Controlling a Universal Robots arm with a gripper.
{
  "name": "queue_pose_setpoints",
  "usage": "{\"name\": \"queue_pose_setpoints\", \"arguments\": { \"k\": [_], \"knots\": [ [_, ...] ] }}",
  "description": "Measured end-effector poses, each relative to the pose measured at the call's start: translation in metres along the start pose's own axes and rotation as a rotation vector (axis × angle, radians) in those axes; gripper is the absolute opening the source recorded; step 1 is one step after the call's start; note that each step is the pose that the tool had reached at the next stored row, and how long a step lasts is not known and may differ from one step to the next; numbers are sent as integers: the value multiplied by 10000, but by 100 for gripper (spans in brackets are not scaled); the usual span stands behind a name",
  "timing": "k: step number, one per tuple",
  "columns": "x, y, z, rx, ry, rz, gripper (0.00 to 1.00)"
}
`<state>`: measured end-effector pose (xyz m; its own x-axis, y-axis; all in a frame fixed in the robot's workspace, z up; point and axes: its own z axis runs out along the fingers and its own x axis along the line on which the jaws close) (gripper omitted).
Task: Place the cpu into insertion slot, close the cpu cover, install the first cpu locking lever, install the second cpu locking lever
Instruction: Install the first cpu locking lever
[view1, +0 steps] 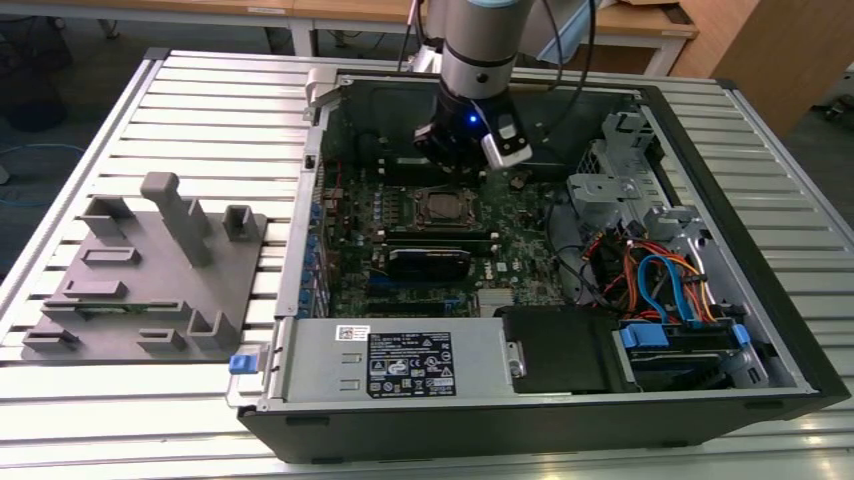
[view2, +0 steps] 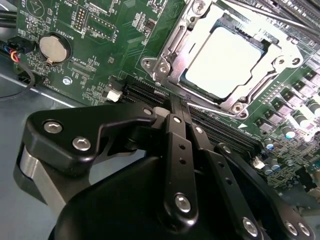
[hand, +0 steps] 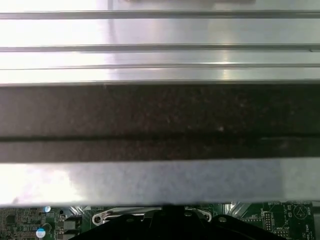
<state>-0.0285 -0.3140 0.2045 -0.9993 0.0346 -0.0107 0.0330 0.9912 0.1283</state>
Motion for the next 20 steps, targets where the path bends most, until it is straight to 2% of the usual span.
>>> {"name": "queue_pose_setpoints", "arguments": {
  "k": [13,20],
  "knots": [
    [-12,-16,40,7,0,-1,11],
    [-12,-31,67,59,-1,-2,11]
  ]
}}
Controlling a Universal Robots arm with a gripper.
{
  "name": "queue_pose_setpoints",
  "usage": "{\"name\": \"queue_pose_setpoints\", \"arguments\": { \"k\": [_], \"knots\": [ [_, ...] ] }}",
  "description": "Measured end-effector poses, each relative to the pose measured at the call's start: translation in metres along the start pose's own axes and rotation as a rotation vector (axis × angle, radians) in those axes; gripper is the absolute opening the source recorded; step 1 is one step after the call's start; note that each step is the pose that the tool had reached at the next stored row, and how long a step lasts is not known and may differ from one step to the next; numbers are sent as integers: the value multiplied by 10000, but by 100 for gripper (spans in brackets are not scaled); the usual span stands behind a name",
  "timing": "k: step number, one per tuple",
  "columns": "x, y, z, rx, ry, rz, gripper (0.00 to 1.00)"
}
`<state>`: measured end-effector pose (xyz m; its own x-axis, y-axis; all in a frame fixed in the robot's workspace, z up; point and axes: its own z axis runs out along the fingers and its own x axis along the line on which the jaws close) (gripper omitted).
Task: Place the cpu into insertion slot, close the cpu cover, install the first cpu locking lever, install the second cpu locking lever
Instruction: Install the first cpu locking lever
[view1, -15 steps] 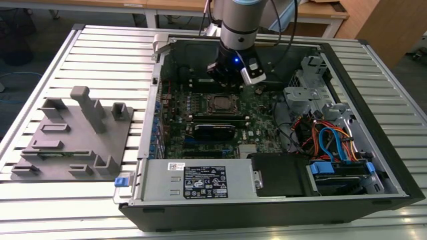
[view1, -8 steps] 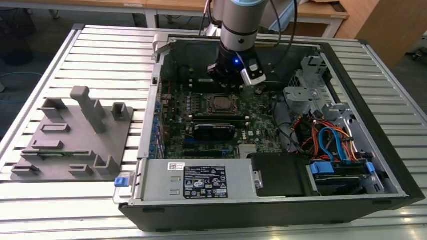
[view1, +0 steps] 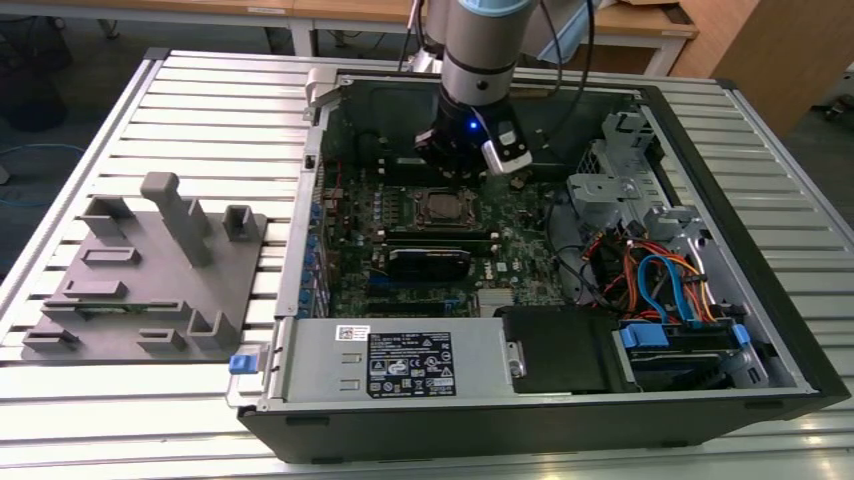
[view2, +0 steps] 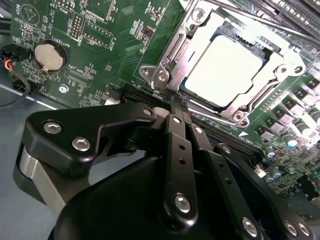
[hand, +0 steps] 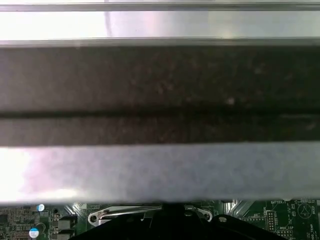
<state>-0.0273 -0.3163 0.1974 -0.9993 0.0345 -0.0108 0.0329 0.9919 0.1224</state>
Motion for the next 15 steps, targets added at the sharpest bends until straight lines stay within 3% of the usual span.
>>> {"name": "queue_pose_setpoints", "arguments": {
  "k": [5,6,15],
  "knots": [
    [1,-3,8,8,-1,2,11],
    [-1,-41,3,7,-1,1,11],
    [-1,-49,2,7,-1,1,11]
  ]
}}
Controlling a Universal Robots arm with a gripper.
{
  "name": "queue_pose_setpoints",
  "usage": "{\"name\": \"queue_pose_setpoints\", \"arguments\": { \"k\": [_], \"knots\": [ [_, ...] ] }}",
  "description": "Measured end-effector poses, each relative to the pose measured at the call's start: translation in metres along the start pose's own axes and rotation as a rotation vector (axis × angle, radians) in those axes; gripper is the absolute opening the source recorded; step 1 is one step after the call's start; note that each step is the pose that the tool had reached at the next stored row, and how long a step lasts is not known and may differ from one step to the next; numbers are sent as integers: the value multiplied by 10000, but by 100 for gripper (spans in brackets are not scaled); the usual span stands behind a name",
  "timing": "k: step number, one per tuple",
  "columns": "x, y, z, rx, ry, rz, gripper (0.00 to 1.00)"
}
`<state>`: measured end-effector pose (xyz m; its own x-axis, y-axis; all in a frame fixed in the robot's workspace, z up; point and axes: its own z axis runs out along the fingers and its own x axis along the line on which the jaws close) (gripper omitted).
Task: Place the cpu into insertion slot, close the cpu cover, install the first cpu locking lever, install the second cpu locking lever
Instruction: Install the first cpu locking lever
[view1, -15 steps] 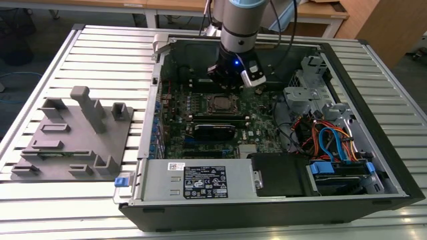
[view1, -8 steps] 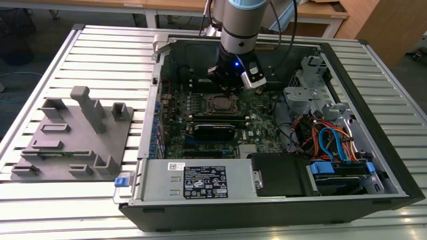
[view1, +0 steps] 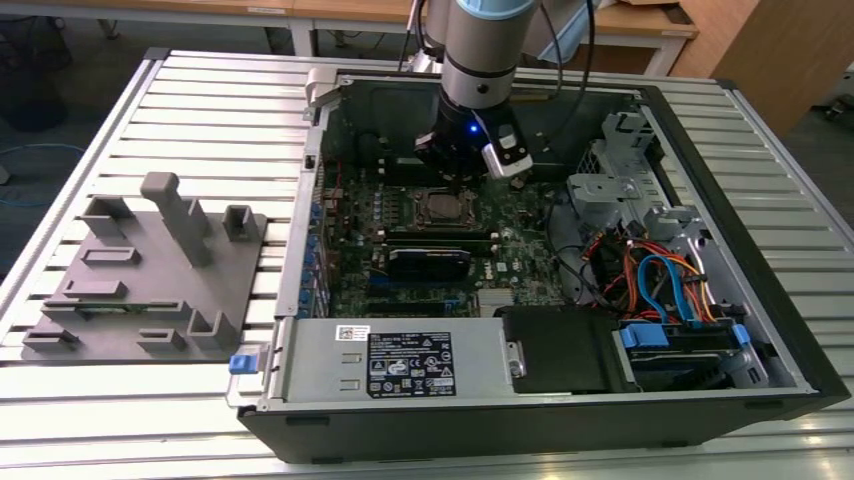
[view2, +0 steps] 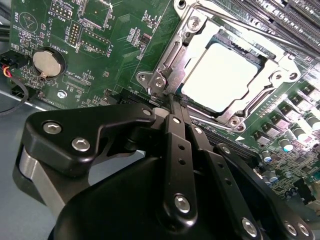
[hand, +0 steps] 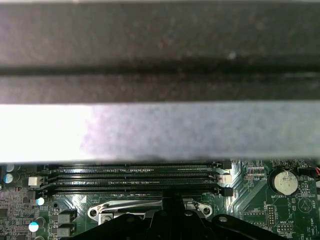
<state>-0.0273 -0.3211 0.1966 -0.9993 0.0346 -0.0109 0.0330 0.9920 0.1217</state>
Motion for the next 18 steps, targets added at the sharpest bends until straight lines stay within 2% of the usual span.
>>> {"name": "queue_pose_setpoints", "arguments": {
  "k": [18],
  "knots": [
    [-1,-20,-2,0,0,0,11]
  ]
}}
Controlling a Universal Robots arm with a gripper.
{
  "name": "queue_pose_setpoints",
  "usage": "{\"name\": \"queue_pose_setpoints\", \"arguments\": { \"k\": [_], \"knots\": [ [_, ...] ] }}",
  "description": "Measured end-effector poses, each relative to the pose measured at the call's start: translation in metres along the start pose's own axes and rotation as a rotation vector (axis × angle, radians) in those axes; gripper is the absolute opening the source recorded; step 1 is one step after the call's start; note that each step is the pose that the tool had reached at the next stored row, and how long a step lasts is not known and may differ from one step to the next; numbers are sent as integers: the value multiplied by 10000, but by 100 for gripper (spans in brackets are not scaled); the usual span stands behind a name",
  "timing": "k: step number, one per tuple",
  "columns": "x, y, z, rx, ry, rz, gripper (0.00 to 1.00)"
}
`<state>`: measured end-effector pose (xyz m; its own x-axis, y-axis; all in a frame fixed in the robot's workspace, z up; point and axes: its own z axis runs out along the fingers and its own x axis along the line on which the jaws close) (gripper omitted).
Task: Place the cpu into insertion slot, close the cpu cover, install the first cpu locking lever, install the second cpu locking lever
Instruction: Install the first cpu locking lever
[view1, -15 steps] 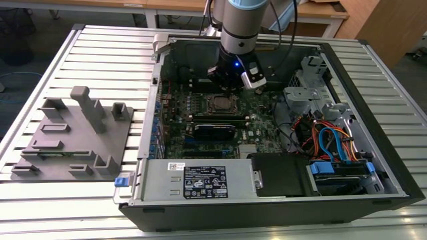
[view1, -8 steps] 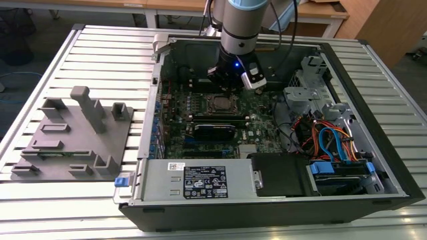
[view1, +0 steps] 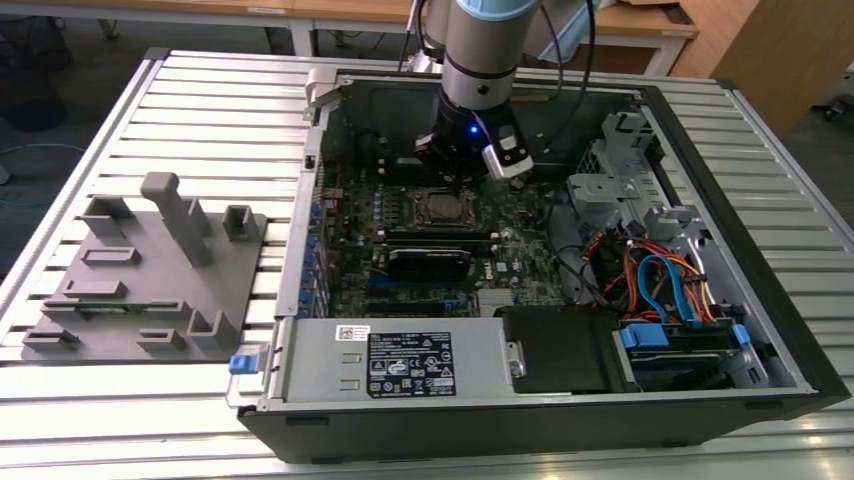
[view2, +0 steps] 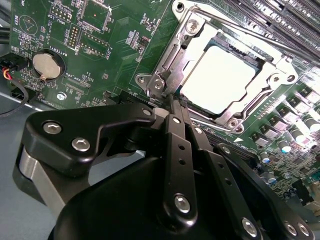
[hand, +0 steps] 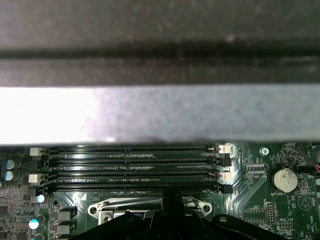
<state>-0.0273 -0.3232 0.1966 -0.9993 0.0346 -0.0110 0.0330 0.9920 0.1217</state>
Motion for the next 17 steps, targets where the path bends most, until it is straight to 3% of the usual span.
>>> {"name": "queue_pose_setpoints", "arguments": {
  "k": [17],
  "knots": [
    [-1,1,-21,0,-1,0,11]
  ]
}}
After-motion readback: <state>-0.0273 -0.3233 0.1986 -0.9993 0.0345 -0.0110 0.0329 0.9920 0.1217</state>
